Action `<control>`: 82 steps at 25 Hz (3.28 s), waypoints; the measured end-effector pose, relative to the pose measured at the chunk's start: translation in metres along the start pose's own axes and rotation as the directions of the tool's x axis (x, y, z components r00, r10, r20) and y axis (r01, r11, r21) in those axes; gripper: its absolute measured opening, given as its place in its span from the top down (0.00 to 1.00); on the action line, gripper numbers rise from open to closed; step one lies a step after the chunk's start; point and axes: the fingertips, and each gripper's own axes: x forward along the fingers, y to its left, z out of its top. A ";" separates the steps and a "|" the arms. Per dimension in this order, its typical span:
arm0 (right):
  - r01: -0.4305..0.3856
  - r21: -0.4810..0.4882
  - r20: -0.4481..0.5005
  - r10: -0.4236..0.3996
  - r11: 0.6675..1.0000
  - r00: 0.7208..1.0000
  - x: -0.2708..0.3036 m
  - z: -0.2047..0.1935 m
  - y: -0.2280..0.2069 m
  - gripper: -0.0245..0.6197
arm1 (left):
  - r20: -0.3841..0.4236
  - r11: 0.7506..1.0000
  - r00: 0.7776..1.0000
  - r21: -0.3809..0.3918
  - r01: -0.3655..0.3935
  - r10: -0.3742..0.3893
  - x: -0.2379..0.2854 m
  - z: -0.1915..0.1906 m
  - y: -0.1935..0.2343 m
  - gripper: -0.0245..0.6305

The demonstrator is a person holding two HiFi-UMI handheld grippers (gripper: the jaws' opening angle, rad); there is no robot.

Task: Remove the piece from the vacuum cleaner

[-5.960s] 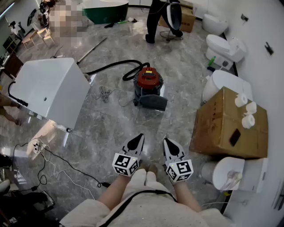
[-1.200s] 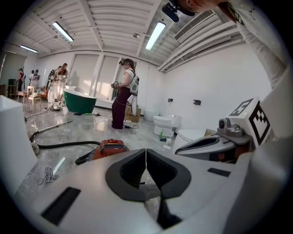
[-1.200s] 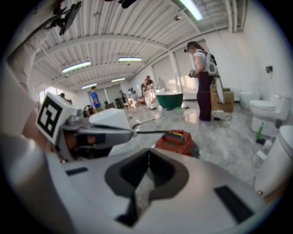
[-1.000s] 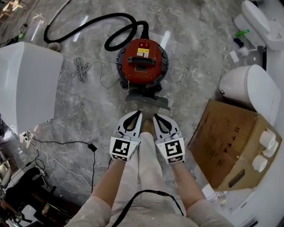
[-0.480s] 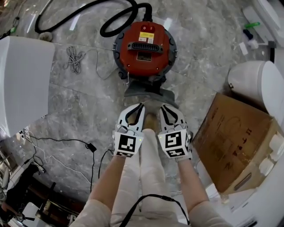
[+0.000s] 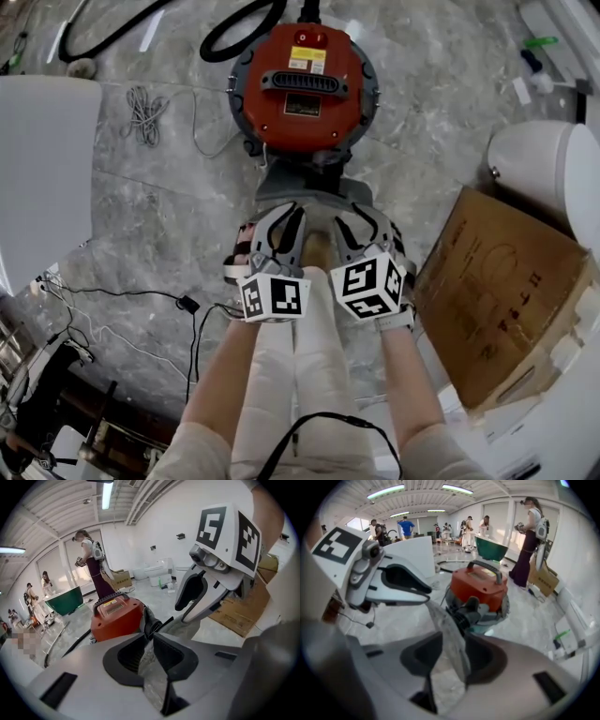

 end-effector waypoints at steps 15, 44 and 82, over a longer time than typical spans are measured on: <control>-0.087 -0.083 -0.124 0.077 0.993 0.989 0.035 -0.017 -0.008 0.69 | -0.278 0.926 0.946 0.287 0.246 -0.165 0.043 -0.032 -0.010 0.71; -0.004 -0.213 -0.114 -0.021 0.977 0.993 0.049 -0.026 -0.015 0.87 | -0.363 0.909 0.915 0.296 0.292 -0.176 0.066 -0.057 -0.019 0.88; 0.019 -0.263 -0.095 -0.045 0.965 0.994 0.038 -0.035 0.010 0.90 | -0.371 0.931 0.909 0.226 0.287 -0.190 0.035 -0.072 -0.037 0.91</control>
